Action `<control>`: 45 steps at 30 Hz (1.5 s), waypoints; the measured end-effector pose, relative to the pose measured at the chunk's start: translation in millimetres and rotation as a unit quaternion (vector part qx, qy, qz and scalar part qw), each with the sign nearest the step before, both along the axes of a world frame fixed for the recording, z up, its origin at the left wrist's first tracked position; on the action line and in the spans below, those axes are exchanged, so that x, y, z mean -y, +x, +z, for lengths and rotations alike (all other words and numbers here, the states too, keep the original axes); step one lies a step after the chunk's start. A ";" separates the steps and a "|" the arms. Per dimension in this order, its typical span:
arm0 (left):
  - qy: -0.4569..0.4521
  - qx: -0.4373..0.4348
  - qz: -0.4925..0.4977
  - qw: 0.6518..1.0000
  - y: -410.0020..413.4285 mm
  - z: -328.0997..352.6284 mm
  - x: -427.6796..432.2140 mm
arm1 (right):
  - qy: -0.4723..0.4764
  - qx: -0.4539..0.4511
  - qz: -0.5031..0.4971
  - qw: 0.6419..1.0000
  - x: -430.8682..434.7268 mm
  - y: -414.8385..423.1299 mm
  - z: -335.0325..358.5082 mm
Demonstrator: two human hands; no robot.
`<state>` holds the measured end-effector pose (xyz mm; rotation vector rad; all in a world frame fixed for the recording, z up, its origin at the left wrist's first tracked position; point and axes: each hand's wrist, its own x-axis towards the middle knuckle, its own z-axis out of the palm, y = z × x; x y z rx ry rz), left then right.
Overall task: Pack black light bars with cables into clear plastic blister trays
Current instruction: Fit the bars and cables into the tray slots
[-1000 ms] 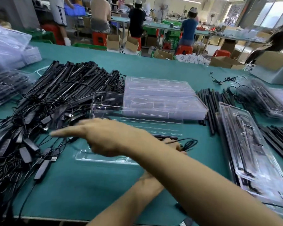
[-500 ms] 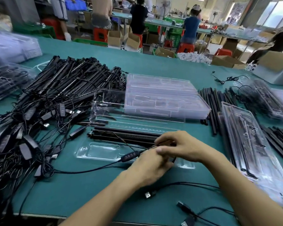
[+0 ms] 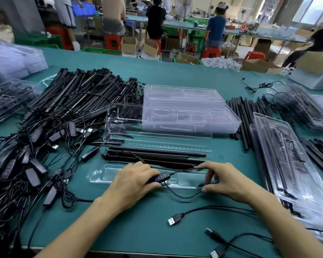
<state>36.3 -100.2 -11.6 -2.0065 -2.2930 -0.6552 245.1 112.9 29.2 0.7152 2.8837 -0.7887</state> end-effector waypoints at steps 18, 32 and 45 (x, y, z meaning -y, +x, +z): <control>-0.085 -0.011 -0.016 0.996 -20.3 1.4 1.3 | 0.080 0.079 -0.012 0.994 -3.9 7.1 12.4; -0.041 0.068 0.030 0.996 -17.4 -4.1 -4.3 | 0.070 -0.072 0.087 0.991 57.6 -55.0 -25.2; 0.017 0.095 -0.020 0.995 -25.9 -13.3 -3.1 | 0.062 -0.047 0.082 0.994 52.7 -64.1 -29.3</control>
